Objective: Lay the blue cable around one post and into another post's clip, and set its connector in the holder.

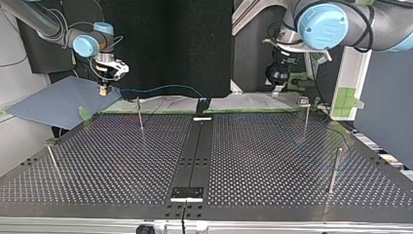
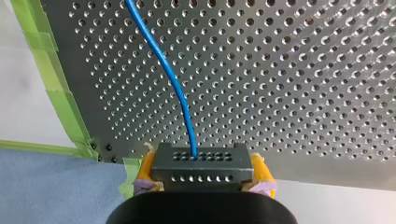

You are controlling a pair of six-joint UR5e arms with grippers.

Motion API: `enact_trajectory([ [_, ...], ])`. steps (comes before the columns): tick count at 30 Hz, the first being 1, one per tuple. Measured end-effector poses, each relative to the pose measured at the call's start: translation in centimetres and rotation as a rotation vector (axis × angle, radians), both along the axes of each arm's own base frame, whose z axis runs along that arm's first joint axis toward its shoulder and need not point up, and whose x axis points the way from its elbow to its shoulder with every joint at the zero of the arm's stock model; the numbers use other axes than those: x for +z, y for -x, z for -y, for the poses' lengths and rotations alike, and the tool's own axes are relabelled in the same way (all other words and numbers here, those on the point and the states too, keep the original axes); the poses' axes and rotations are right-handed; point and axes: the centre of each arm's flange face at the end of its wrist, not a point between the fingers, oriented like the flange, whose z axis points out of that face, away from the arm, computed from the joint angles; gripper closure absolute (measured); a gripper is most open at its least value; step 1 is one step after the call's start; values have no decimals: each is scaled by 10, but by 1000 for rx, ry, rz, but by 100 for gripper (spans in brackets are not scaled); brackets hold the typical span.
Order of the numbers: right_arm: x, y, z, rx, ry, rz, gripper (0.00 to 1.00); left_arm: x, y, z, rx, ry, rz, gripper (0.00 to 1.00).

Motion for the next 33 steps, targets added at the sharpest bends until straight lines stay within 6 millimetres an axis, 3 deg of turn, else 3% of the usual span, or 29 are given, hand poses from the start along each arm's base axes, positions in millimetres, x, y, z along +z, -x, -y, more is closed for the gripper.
enact_trajectory([
  [5, 0, -5, -2, 16, 0, 2, 97, -23, 1, 11, 5, 0, -23, 1],
  [25, 1, -17, -3, 76, 16, 21, 97, -80, -7, 63, 19, -4, -15, 1],
  [33, 2, -16, -1, 75, 23, 24, 97, -99, -8, 95, -35, 13, 0, 1],
])
